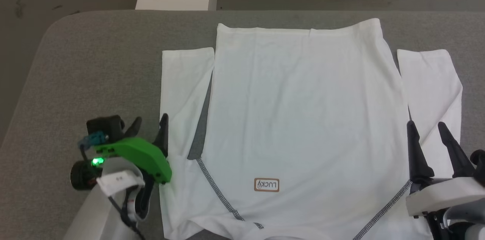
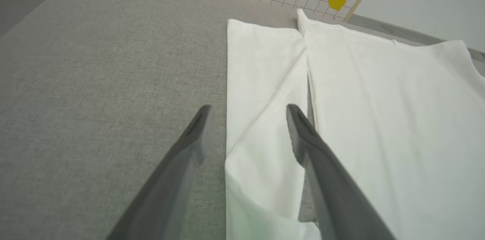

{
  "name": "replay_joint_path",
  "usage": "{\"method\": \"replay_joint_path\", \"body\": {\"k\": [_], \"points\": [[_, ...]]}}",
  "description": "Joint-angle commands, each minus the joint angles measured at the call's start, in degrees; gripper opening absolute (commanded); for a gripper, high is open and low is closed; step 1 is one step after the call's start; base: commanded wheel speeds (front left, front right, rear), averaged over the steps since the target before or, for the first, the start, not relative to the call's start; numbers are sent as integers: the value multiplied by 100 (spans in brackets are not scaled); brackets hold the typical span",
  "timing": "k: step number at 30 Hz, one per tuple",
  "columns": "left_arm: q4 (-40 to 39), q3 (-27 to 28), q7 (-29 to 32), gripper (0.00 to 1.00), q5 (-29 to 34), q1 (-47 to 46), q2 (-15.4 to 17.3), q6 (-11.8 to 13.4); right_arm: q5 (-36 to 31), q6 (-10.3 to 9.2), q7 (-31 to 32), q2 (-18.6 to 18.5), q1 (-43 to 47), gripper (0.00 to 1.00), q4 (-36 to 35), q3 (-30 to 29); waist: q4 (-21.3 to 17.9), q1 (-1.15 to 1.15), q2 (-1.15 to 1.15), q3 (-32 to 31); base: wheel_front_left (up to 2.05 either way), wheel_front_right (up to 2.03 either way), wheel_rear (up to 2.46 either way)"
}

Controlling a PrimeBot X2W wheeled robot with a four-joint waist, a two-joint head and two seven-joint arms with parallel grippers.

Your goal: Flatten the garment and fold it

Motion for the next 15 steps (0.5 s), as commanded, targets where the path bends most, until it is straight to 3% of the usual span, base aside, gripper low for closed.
{"method": "replay_joint_path", "body": {"k": [1,15], "points": [[275,-3,-45,100,92,-378,-50,46,49,-9,18,11,-144,100,-57,62,-152,0,0,207,0,0,0],[2736,247,33,100,230,-3016,148,54,81,-9,23,12,-653,100,-221,563,-874,0,0,1297,0,0,0]]}}
